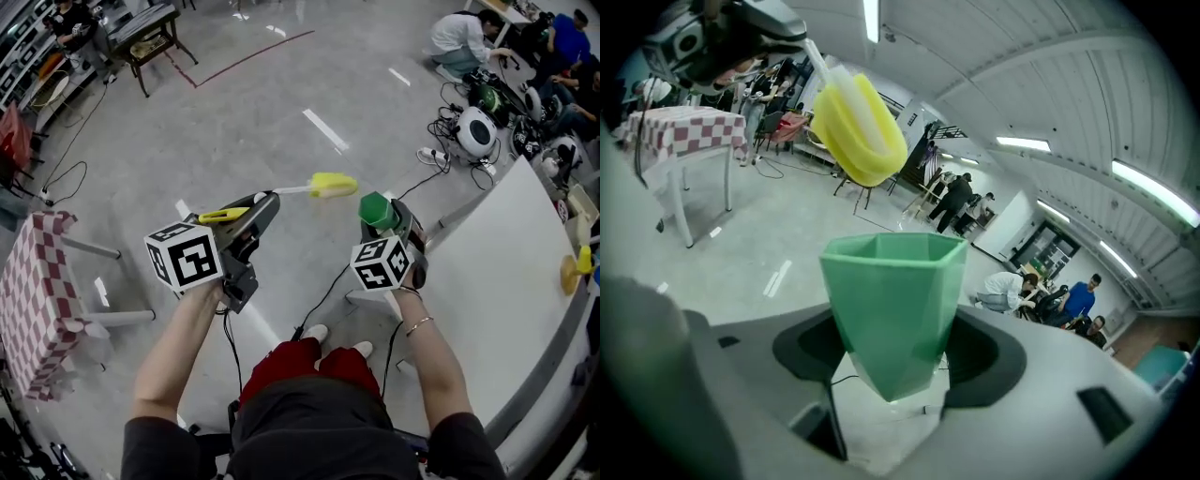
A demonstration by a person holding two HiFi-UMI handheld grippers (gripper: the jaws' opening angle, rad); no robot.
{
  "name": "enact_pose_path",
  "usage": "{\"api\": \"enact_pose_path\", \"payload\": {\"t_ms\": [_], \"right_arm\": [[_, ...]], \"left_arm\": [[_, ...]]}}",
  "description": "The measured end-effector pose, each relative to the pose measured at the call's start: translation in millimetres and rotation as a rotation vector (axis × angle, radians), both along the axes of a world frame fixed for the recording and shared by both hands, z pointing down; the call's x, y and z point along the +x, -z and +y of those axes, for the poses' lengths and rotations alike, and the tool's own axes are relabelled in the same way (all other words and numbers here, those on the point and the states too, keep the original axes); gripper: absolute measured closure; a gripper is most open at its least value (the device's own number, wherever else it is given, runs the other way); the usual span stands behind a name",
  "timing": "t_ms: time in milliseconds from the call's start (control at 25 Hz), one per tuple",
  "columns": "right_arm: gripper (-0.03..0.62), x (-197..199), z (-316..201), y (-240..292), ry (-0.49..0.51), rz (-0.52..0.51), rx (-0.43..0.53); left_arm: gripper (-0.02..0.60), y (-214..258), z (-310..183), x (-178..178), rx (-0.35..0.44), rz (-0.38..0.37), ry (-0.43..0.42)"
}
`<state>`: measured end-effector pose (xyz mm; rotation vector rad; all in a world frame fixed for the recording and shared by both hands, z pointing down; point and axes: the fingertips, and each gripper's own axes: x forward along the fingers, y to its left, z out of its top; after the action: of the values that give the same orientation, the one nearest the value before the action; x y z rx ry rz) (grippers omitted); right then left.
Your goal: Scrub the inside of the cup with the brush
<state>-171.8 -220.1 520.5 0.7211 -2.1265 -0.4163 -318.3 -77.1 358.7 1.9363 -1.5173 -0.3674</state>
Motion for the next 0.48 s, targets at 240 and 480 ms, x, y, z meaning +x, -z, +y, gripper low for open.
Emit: {"api": "enact_pose_path", "payload": {"t_ms": [240, 480], "right_arm": [[0.283, 12, 10, 6, -0.044, -0.059, -0.046], [0.283, 30, 7, 18, -0.093, -0.129, -0.092]], "left_arm": [[0.537, -12, -18, 8, 0.0, -0.04, 0.024], [0.537, -17, -45, 29, -0.005, -0.09, 0.028]]}}
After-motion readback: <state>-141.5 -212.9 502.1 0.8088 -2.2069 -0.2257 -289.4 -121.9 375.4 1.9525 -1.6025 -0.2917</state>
